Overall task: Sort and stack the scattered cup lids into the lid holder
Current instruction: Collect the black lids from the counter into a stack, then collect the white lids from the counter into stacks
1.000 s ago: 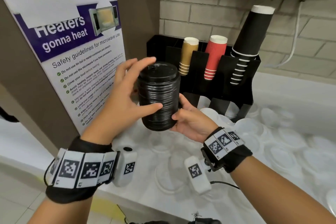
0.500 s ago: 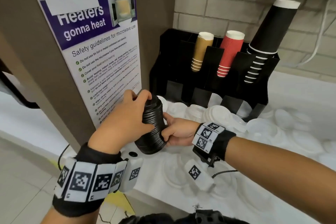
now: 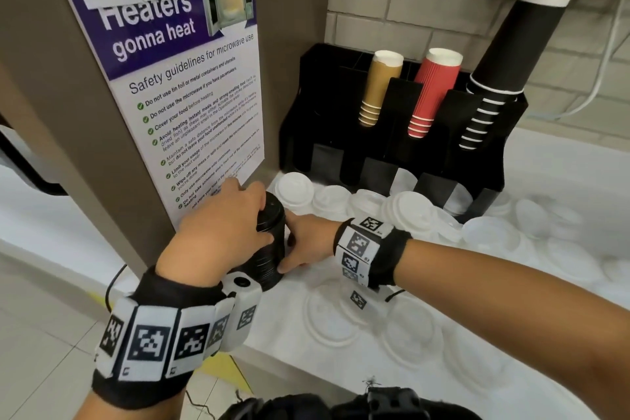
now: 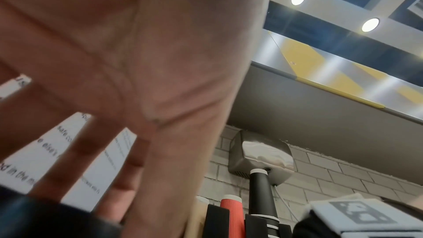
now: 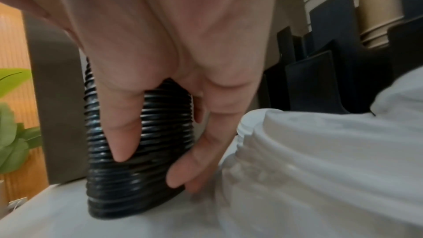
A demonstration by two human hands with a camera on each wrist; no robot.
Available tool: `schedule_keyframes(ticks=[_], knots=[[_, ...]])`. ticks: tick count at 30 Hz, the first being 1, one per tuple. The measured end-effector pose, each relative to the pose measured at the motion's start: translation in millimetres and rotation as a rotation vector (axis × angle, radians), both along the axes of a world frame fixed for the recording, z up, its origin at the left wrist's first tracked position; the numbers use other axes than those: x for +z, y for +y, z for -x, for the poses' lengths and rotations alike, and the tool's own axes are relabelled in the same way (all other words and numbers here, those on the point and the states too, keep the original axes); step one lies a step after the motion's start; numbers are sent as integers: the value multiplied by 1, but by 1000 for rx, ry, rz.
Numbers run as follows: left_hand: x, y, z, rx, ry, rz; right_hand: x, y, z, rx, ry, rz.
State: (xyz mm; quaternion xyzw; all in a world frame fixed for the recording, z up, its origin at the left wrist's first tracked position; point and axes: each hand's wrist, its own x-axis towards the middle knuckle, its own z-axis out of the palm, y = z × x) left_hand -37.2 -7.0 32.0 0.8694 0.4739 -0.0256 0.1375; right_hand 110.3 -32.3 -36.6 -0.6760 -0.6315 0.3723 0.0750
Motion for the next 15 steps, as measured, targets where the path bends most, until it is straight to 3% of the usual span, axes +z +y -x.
schedule_keyframes(ticks=[4, 9, 15], knots=[[6, -2, 3, 8, 46, -93, 5, -2, -3, -22, 23, -7], [14, -5, 4, -45, -130, -44, 15, -5, 2, -75, 209, -20], [10, -1, 4, -41, -46, -1, 15, -3, 9, -81, 214, -18]])
